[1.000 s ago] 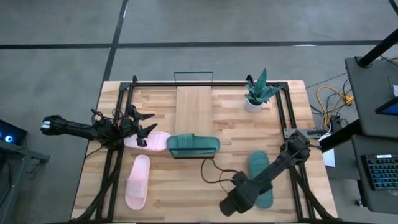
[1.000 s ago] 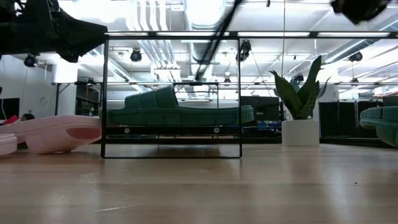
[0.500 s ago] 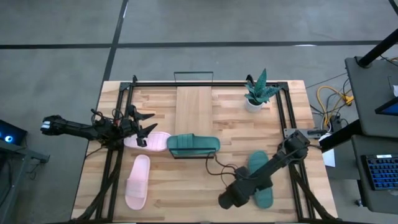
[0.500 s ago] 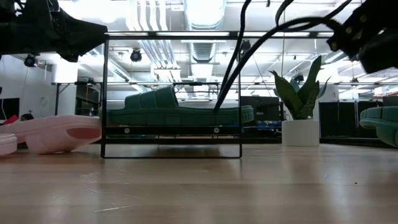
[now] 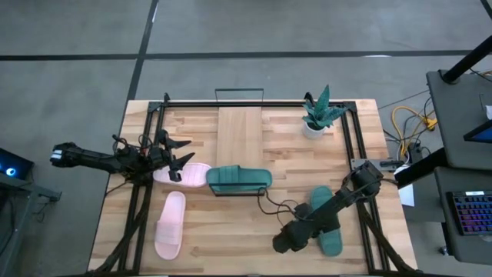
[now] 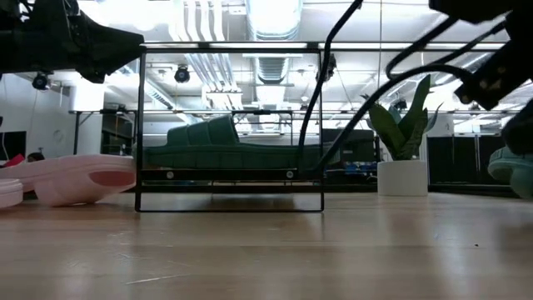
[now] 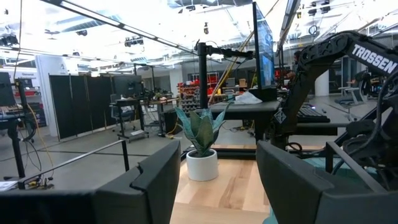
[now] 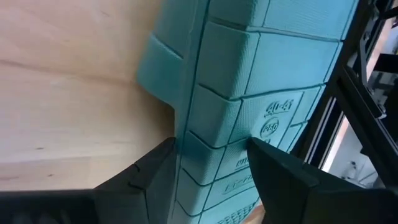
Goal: Pick and place slides into the shelf
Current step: Put the green slipper on the shelf
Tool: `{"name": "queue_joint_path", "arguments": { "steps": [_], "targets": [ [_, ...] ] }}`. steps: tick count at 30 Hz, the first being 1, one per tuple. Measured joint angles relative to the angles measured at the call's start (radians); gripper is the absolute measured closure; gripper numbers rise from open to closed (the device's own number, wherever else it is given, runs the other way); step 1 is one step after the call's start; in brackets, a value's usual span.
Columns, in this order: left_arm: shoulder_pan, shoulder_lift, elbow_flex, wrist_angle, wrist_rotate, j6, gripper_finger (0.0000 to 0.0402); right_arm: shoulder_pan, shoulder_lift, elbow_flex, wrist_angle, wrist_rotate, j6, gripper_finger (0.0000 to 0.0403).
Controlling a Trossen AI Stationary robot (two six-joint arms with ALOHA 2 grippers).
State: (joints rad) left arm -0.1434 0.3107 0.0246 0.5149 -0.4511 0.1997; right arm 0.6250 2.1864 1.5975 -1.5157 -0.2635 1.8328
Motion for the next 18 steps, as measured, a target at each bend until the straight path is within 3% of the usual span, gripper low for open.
{"name": "queue_joint_path", "arguments": {
  "steps": [5,10,18],
  "targets": [
    [0.000,0.001,0.000,0.000,0.000,0.000,0.0205,-0.001,0.008,-0.029,0.039,-0.032,-0.017,0.0214],
    [0.000,0.000,0.000,0.000,0.000,0.000,0.0205,-0.004,0.077,-0.023,0.038,-0.120,-0.134,0.0214],
    [0.000,0.000,0.000,0.000,0.000,0.000,0.0205,-0.007,0.137,0.035,-0.054,-0.129,-0.156,0.0214]
  ]
}}
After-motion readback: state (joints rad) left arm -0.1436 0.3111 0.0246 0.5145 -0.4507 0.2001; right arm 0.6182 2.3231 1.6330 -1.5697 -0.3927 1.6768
